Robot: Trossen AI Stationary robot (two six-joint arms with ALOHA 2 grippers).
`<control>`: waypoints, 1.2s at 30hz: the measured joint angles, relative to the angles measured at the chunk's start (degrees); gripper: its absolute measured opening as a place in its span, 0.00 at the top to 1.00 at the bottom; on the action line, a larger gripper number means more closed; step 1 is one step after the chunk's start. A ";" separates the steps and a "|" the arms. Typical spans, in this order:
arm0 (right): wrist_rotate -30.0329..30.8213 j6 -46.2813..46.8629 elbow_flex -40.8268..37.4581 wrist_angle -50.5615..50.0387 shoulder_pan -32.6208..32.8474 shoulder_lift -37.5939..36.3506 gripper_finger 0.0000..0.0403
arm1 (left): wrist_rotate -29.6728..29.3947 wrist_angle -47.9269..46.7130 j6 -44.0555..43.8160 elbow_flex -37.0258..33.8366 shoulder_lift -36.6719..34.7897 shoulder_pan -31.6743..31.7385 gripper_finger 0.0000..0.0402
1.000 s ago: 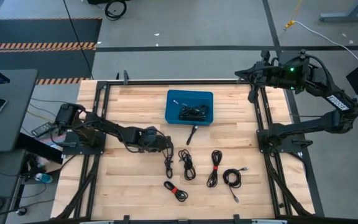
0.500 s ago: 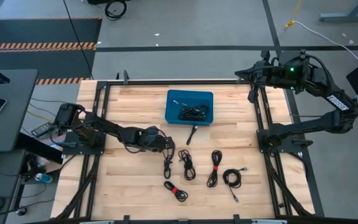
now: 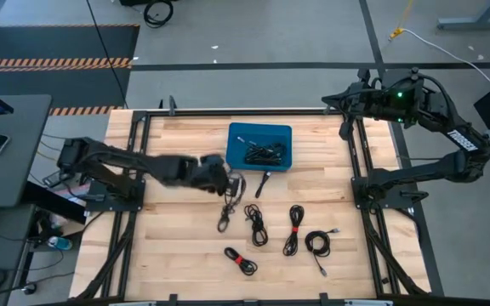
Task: Pick and place USB-C Cables
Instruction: Put the black charger cable into the blue bin
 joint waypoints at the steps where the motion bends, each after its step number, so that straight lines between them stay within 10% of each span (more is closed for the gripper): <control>1: 0.03 0.03 0.00 0.05 0.00 0.00 0.99 | -0.32 -3.22 3.46 3.06 0.02 0.88 0.99; 13: 0.05 1.49 0.00 1.32 0.00 0.00 0.99 | 0.75 -15.50 45.00 20.98 0.02 18.87 0.99; 36: 0.05 8.98 0.00 7.60 0.00 1.02 0.99 | 24.79 -8.85 80.62 21.05 13.91 31.41 0.99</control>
